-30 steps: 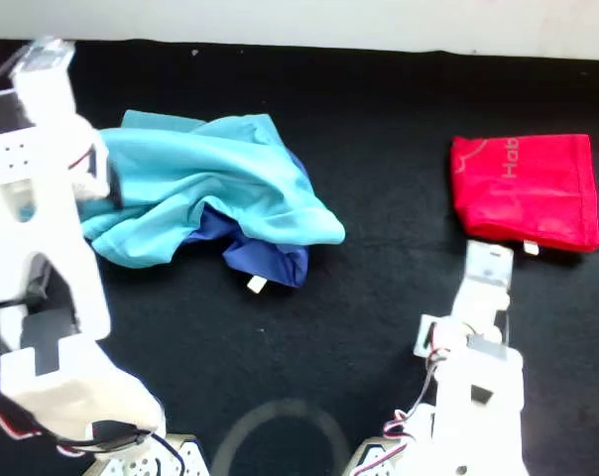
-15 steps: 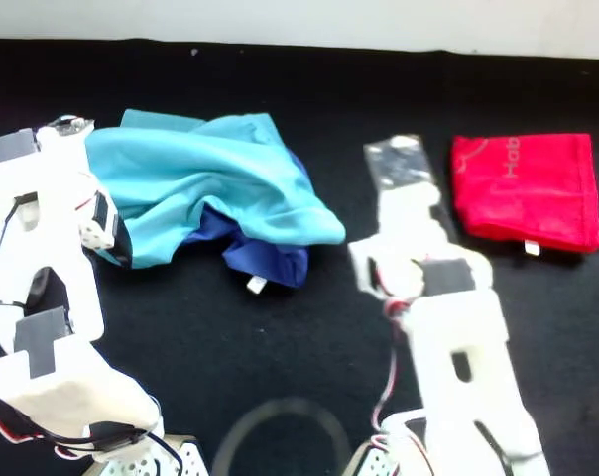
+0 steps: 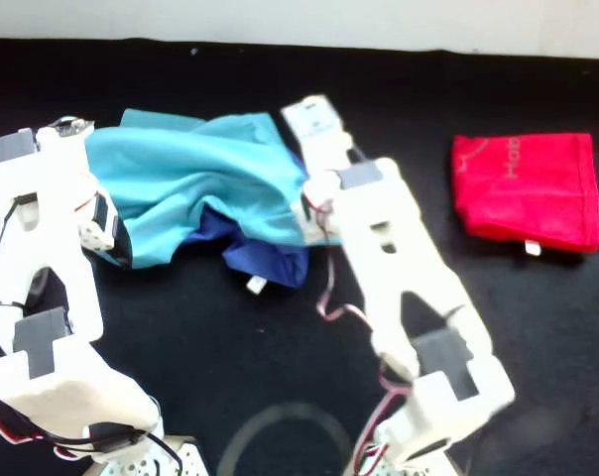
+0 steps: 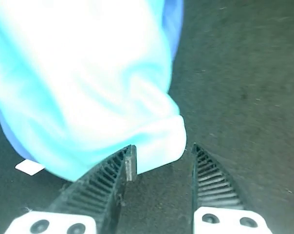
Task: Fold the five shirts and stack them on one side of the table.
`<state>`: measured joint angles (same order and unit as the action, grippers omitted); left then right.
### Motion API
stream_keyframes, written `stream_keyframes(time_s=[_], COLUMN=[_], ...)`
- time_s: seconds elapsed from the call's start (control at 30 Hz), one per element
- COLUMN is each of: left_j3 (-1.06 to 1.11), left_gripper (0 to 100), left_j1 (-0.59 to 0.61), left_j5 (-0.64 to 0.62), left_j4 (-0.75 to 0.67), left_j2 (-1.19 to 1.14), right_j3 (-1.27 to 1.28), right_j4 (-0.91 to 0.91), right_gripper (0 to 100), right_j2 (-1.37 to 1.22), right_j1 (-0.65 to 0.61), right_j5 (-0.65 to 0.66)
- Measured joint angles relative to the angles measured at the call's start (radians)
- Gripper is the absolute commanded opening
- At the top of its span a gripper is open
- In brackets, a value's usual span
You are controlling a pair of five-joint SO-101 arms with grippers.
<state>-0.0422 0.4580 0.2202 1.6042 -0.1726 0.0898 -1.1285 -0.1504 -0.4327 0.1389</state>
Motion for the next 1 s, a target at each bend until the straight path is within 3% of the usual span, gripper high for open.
stream_keyframes(time_s=[0.17, 0.3, 0.5, 1.0], left_j3=[0.0, 0.0, 0.0, 0.0], left_gripper=[19, 19, 19, 19], left_j1=[0.0, 0.0, 0.0, -0.018], left_j5=[0.0, 0.0, 0.0, 0.0], left_j4=[0.0, 0.0, 0.0, 0.0], left_j2=[0.0, 0.0, 0.0, 0.0], right_j3=[-0.195, -0.336, -0.549, -1.163], right_j4=[-0.081, -0.14, -0.252, -0.585], right_gripper=[16.6, 0.1, 0.6, 1.8], right_j2=[-0.175, -0.307, -0.445, -0.456], right_j1=[-0.029, -0.046, -0.054, -0.043], right_j5=[0.0, 0.0, 0.006, 0.006])
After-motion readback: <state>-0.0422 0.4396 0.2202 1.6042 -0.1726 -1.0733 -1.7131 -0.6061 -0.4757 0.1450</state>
